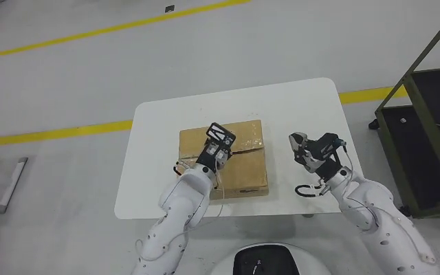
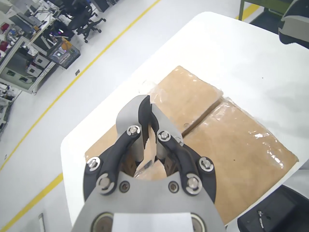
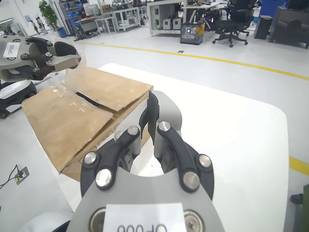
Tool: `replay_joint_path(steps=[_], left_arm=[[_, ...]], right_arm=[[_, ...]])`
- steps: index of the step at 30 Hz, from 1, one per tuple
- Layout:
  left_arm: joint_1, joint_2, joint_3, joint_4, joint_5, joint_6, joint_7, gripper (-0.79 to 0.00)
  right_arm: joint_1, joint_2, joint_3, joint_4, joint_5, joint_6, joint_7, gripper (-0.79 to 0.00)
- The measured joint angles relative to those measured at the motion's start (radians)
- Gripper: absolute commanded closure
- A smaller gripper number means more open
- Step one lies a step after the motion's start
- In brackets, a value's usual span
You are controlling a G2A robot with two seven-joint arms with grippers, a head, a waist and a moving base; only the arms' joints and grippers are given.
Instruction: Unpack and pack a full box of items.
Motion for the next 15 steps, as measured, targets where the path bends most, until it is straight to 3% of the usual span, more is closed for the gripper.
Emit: replay_joint_path(steps=[15], left_arm=[[0.081, 0.031, -0.312, -0.137, 0.001, 0.019, -0.038, 0.000]], right_arm=[[0.169, -0.029, -0.210, 0.168, -0.045, -0.042, 0.027, 0.000]])
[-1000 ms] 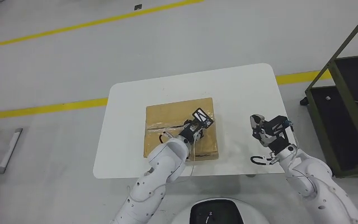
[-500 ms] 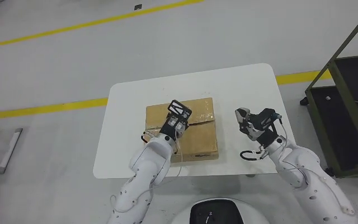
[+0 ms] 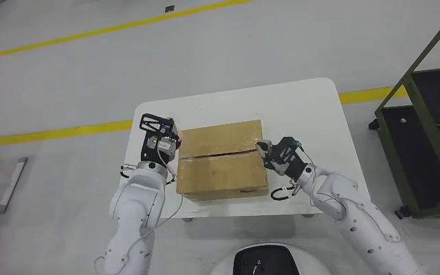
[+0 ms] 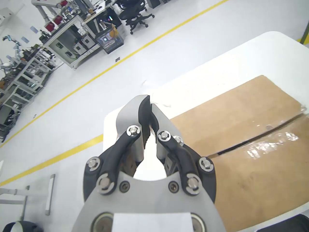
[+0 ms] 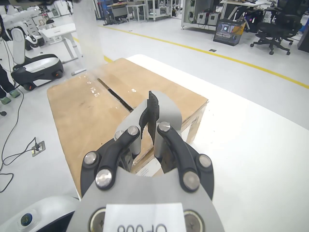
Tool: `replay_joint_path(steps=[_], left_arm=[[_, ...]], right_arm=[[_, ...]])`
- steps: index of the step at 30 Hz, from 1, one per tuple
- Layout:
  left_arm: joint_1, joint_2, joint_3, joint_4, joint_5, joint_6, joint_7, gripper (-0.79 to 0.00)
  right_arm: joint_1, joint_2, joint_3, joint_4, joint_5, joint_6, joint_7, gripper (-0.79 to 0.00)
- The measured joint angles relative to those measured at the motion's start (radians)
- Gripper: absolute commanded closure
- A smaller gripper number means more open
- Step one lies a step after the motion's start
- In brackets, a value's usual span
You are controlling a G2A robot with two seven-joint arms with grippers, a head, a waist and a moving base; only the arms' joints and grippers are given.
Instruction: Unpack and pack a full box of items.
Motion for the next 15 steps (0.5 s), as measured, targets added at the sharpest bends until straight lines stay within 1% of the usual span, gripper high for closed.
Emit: replay_joint_path(steps=[3, 6, 15], left_arm=[[0.018, 0.006, -0.060, 0.003, 0.029, 0.007, 0.006, 0.000], [0.032, 0.010, -0.113, 0.001, 0.021, 0.024, 0.011, 0.000], [0.040, 0.018, -0.223, 0.033, 0.035, 0.063, 0.026, 0.000]], right_arm=[[0.019, -0.004, -0.018, 0.034, -0.005, 0.005, 0.000, 0.000], [0.033, -0.007, -0.027, 0.054, -0.008, 0.009, -0.005, 0.000], [0.055, -0.011, -0.043, 0.088, -0.009, 0.007, -0.004, 0.000]])
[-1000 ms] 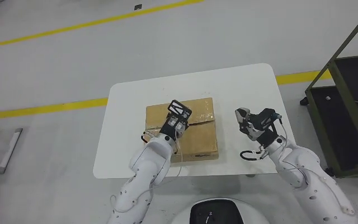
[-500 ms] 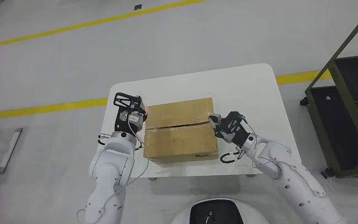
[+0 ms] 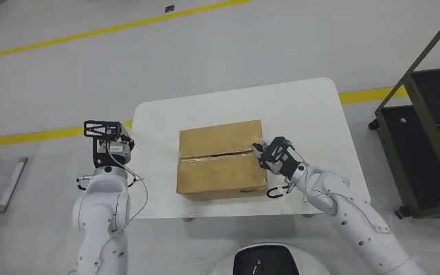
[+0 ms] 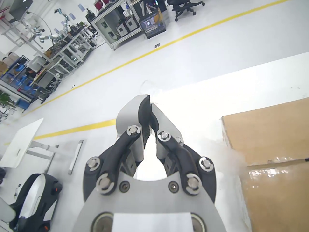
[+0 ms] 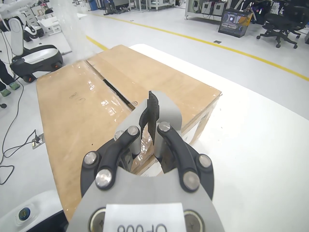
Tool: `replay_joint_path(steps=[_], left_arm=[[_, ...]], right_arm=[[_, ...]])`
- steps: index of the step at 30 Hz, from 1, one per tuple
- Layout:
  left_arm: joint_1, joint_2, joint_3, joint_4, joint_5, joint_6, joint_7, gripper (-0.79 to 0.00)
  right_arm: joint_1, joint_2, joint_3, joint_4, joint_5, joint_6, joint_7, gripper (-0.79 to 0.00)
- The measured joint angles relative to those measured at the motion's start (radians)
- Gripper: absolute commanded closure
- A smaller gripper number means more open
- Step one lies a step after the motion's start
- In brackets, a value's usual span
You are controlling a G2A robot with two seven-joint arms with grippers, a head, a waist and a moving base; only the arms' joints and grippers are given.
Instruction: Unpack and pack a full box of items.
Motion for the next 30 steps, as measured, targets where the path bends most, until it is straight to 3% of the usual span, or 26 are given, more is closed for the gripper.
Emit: replay_joint_path(steps=[1, 2, 3, 4, 5, 23, 30], left_arm=[[-0.001, 0.001, -0.007, 0.005, 0.013, 0.003, 0.003, 0.000], [-0.001, 0.002, -0.014, 0.010, 0.022, 0.006, 0.006, -0.058], [-0.002, 0.003, -0.022, 0.019, 0.024, 0.013, 0.007, -0.200], [-0.002, 0.003, -0.028, 0.026, 0.023, 0.018, 0.006, -0.363], [-0.003, 0.003, -0.033, 0.033, 0.022, 0.022, 0.006, -0.785], [-0.008, 0.011, -0.108, 0.099, 0.019, 0.067, -0.030, -0.785], [0.035, 0.010, -0.082, 0.035, -0.025, 0.025, -0.027, -0.785]], right_arm=[[0.001, 0.000, 0.000, 0.002, 0.001, 0.000, -0.001, 0.000], [0.001, 0.000, 0.000, 0.004, 0.001, 0.000, -0.001, 0.000], [0.001, 0.000, 0.000, 0.004, 0.000, 0.000, -0.001, 0.000], [0.001, 0.000, 0.001, 0.004, 0.000, 0.000, -0.001, 0.000], [0.001, 0.000, 0.002, 0.004, 0.000, -0.001, 0.000, 0.000], [0.000, 0.003, 0.018, 0.008, 0.006, -0.009, 0.004, 0.000], [-0.015, 0.006, 0.034, -0.014, 0.009, 0.000, -0.005, 0.000]])
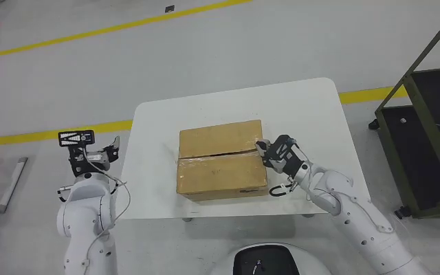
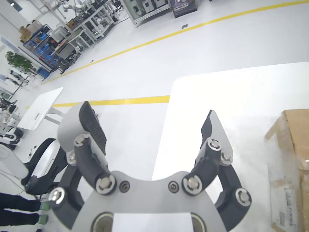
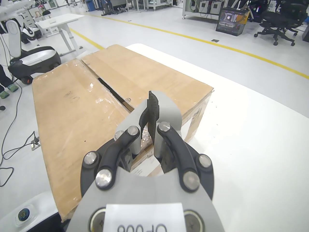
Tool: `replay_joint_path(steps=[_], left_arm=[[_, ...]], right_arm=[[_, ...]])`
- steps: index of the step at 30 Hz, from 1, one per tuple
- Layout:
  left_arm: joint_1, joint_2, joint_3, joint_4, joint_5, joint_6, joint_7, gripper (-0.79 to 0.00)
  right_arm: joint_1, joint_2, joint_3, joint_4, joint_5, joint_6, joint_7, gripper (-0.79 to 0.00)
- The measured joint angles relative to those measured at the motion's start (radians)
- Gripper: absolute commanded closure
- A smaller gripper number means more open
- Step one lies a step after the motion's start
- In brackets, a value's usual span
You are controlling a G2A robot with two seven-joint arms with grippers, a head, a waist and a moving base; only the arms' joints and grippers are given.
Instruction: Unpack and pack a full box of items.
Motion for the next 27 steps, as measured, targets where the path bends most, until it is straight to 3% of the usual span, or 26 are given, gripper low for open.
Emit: replay_joint_path(steps=[4, 11, 18, 27], left_arm=[[0.017, -0.006, 0.074, -0.044, -0.083, -0.053, -0.007, -0.785], [0.012, -0.020, 0.319, -0.095, -0.152, -0.157, -0.017, -0.785], [-0.099, -0.037, 0.548, 0.018, -0.040, -0.218, -0.043, -0.785], [-0.222, -0.049, 0.652, 0.165, 0.109, -0.252, -0.104, -0.785]], right_arm=[[-0.029, 0.008, 0.037, -0.037, -0.013, 0.014, -0.010, 0.000], [-0.112, 0.031, 0.155, -0.124, -0.031, 0.032, -0.015, 0.000], [-0.180, 0.045, 0.236, -0.166, -0.026, 0.037, -0.011, 0.000], [-0.215, 0.050, 0.257, -0.187, -0.012, 0.045, -0.016, 0.000]])
